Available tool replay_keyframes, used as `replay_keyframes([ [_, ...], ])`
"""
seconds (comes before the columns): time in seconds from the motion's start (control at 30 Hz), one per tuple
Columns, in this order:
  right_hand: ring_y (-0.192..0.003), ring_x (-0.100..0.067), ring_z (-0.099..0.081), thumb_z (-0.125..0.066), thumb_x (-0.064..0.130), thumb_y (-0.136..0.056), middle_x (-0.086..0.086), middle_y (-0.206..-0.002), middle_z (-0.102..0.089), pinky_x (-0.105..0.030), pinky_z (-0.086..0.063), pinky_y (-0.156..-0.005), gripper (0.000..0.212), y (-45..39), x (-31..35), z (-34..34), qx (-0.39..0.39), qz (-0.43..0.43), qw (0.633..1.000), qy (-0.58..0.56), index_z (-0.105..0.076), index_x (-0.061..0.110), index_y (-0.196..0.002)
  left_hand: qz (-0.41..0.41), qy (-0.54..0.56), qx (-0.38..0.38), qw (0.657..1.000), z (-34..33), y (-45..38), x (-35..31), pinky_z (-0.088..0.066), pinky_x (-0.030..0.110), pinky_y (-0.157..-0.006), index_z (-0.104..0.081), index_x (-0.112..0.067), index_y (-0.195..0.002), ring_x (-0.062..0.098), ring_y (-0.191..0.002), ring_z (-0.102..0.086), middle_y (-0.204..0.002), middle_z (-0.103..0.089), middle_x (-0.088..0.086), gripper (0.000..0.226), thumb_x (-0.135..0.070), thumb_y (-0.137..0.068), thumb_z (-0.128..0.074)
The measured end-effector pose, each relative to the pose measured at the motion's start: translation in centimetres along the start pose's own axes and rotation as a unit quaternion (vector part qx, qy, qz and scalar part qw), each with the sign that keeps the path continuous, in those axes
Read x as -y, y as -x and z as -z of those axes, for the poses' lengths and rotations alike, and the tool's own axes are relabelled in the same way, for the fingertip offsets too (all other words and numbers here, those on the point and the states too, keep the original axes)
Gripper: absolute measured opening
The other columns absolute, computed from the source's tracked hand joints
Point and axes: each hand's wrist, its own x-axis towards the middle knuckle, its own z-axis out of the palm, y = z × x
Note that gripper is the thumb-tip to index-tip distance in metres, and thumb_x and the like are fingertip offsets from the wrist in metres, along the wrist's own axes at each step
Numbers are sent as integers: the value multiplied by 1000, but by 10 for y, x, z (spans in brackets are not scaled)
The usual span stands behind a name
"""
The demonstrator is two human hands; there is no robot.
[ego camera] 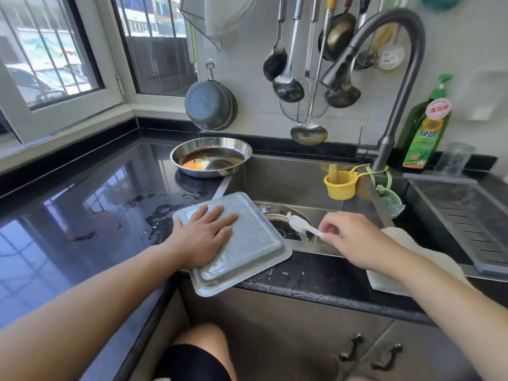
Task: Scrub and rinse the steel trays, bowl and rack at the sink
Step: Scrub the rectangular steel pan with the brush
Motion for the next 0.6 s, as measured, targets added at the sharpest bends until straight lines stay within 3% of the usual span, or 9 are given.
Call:
replay_keyframes([
  [0.1, -61, -16, -64, -53, 21, -103, 7, -88, -64, -31, -52, -62, 15, 17, 18, -5, 33, -28, 997, -70, -62, 31, -110, -59, 2, 17, 998, 6, -2, 18, 6, 65, -123, -5, -74, -148, 10, -159, 14, -169, 6, -26, 47, -70, -102, -9],
  [0.2, -62, -19, -65, -54, 23, -102, 7, -81, -65, -38, -55, -67, 21, 37, 41, -14, 45, -37, 996, -66, -69, 32, -113, -71, 9, 32, 997, 11, -3, 27, 5, 62, -125, -9, -76, -146, 8, -158, 13, -169, 4, -28, 46, -71, -100, -10],
  [0.37, -80, -20, -59, -49, 28, -103, 5, -84, -58, -38, -49, -69, 19, 52, 72, -47, 40, -26, 999, -9, -68, 25, -102, 6, 7, -39, 999, 4, -9, -11, -5, 72, -120, -40, -51, -147, 11, -157, -13, -166, -25, -21, 42, -56, -107, -26],
  [0.47, -80, -29, -56, -49, 19, -100, 0, -78, -48, -40, -47, -67, 23, 35, 75, -59, 23, -18, 999, 37, -58, 19, -79, 18, 1, -75, 997, -6, -1, -27, -5, 73, -118, -40, -43, -145, 16, -155, -15, -164, -26, -18, 43, -54, -107, -22],
  [0.6, -71, -30, -49, -49, 7, -92, -2, -65, -37, -33, -27, -49, 37, 6, 77, -54, 19, -31, 999, 24, -37, 16, -59, 12, 4, -88, 996, -5, 5, -30, -8, 70, -118, -37, -40, -148, 16, -153, -17, -163, -27, -16, 45, -51, -107, -21],
])
